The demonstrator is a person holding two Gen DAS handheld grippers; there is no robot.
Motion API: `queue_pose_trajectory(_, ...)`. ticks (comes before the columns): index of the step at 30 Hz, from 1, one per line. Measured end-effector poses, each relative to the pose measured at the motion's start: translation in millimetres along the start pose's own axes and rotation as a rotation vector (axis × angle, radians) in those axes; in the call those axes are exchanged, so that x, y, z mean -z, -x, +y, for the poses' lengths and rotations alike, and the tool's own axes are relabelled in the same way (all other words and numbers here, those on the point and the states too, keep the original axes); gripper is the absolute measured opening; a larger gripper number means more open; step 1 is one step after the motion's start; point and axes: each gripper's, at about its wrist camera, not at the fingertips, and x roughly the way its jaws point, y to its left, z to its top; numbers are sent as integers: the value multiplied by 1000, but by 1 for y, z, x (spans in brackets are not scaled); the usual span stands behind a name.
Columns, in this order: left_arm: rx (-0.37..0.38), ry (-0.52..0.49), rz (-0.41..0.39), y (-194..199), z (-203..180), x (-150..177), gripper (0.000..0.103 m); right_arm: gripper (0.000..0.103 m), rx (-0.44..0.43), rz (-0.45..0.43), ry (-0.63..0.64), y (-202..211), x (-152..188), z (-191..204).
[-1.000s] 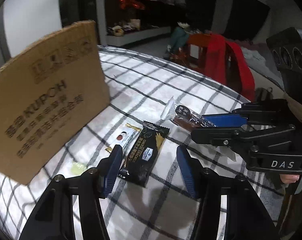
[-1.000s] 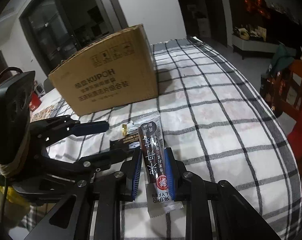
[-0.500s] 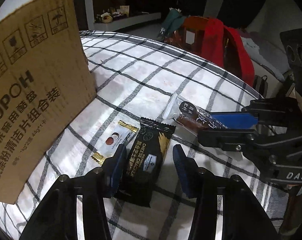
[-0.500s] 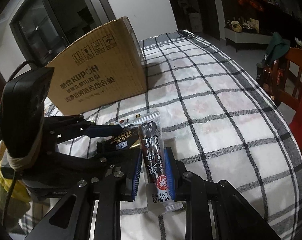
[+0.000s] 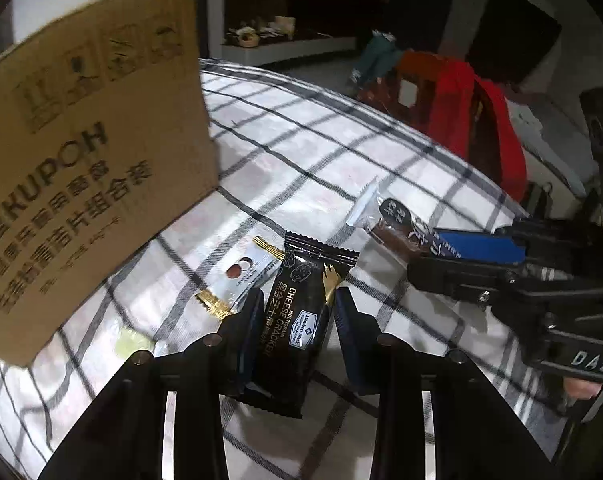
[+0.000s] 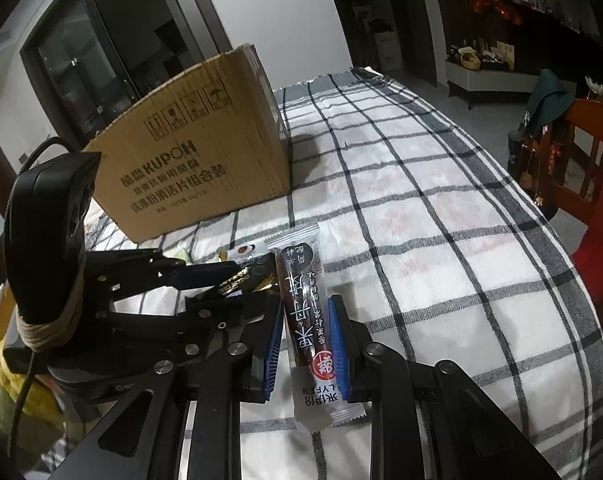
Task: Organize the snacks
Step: 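Grasp the black cheese cracker pack with the left tool while the right holds the stick snack, then carry both snacks over the box and open both tools to drop them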
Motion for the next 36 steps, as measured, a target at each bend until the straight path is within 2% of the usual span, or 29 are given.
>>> queue_pose_trajectory(7,-93,108,-72,34,2,1,35,24,-22,-38,24,14,-8,11)
queue_pose_trajectory(15,-173,201,-193,92,11,-3,35,24,-53,-105,67,33,-29,29)
queue_pose_trajectory(27,-287,289,-352,163,44,-18,35,24,-156,-177,154,42,-83,69)
queue_pose_trajectory(36,-361,316,-423,186,76,-36,35,24,-217,-227,237,38,-129,97)
